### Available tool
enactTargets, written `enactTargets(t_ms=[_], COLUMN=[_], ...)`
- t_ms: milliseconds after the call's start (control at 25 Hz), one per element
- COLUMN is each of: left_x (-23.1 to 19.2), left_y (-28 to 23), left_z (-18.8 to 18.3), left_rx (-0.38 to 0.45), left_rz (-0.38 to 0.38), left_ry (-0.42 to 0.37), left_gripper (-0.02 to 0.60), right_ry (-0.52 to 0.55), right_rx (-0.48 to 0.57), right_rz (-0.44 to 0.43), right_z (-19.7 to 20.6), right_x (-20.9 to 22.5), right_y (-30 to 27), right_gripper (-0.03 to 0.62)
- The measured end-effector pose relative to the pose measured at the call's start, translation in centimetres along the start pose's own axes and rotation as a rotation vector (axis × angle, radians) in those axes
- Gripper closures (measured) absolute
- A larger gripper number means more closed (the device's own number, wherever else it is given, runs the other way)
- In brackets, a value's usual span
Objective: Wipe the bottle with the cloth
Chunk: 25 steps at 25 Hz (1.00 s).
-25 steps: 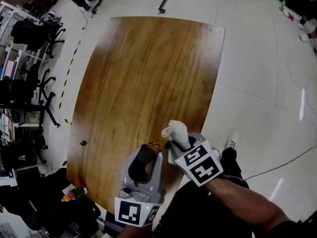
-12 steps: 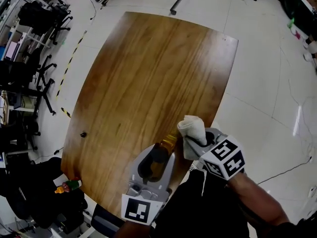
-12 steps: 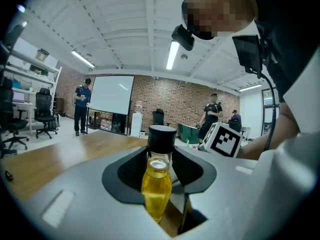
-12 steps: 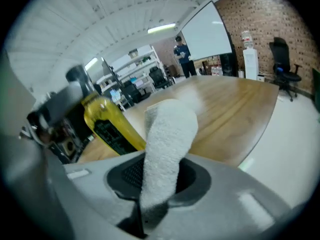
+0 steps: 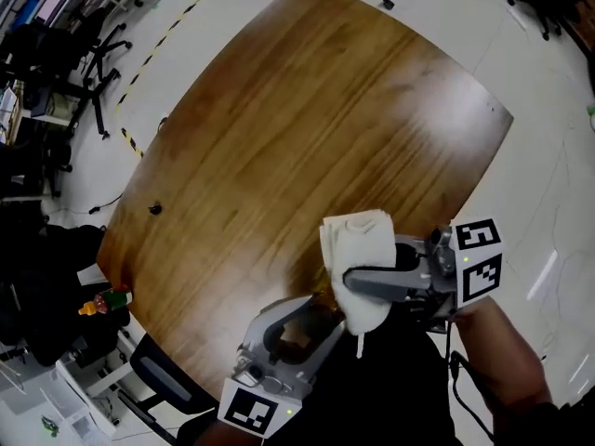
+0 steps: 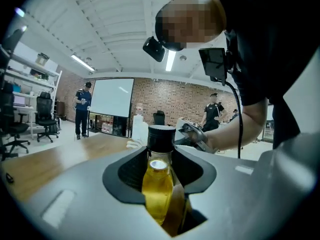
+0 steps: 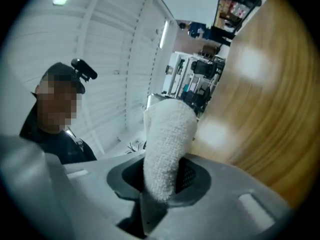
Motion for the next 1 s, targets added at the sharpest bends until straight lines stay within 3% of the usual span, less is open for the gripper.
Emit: enactTargets(t_ms=[200, 400, 640, 1000], left_x=[0.0, -0.3, -0.7, -0.3], left_y=[0.1, 0.0, -0.1, 0.4], left_z=[0.3, 0.5, 0.3, 1.1], left_rx=[0.005, 0.036, 0.065, 0.074], left_rz=[-0.005, -0.004, -0.014, -0.051], left_ry=[-0.019, -0.028, -0.040, -0.042], left_gripper=[0.416, 0.420, 0.420, 0.422], right_ry=[0.016, 0.051, 0.140, 0.364], right_rx=[-0.127, -0.163, -0.261, -0.437], right_rz=[-0.016, -0.002, 0.123, 0.286], right_z=[1.3, 1.6, 2.7, 4.1], right_x=[0.7, 1.7, 5.0, 7.5], right_y=[-2.0, -2.5, -3.6, -5.3], right_gripper=[0.523, 0.523, 0.523, 0.523])
Point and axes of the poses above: the fingertips, and each gripper's own axes: y backward along the fingers, x to its right, z out of its underside, the point moved 2 cm from there along y, backward along the fingers, and after that the axes turned 15 degrees about z, right-handed, at the moved point
